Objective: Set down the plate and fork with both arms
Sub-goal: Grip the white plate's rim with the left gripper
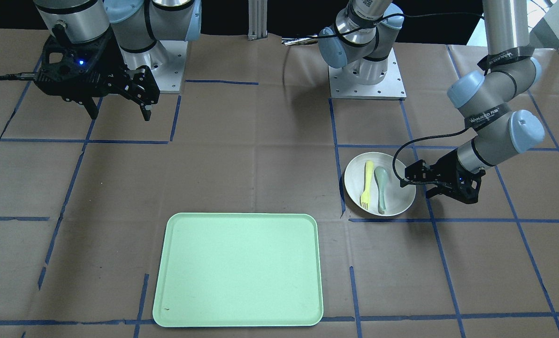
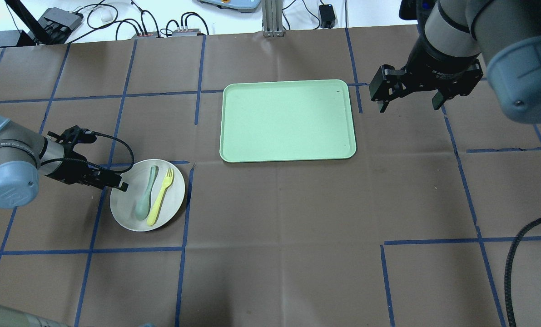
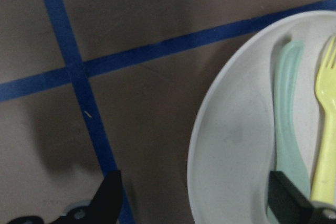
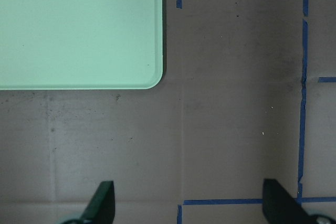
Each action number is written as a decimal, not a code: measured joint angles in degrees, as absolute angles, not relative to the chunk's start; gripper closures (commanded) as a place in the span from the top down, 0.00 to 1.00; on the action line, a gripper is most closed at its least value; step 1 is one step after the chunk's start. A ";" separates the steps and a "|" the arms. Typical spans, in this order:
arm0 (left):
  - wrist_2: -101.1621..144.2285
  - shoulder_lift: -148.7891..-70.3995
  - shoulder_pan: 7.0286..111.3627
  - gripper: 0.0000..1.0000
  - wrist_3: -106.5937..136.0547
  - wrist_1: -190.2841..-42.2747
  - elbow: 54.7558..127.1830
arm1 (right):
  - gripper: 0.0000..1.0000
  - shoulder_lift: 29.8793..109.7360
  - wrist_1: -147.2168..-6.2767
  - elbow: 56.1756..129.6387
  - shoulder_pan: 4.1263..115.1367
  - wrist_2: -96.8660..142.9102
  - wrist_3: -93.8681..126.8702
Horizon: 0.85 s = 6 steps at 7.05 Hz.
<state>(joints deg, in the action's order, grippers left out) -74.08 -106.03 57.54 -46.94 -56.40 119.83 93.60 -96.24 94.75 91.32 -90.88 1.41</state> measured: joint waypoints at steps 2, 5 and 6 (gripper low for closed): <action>-73.63 -106.28 57.49 0.56 -46.74 -56.44 119.81 | 1.00 93.61 -96.24 94.75 91.32 -90.88 1.41; -73.57 -106.34 57.48 0.21 -45.92 -56.45 119.80 | 1.00 93.60 -96.16 94.75 91.32 -90.88 1.33; -73.57 -106.34 57.48 0.14 -45.89 -56.48 119.80 | 1.00 93.60 -96.16 94.75 91.32 -90.88 1.34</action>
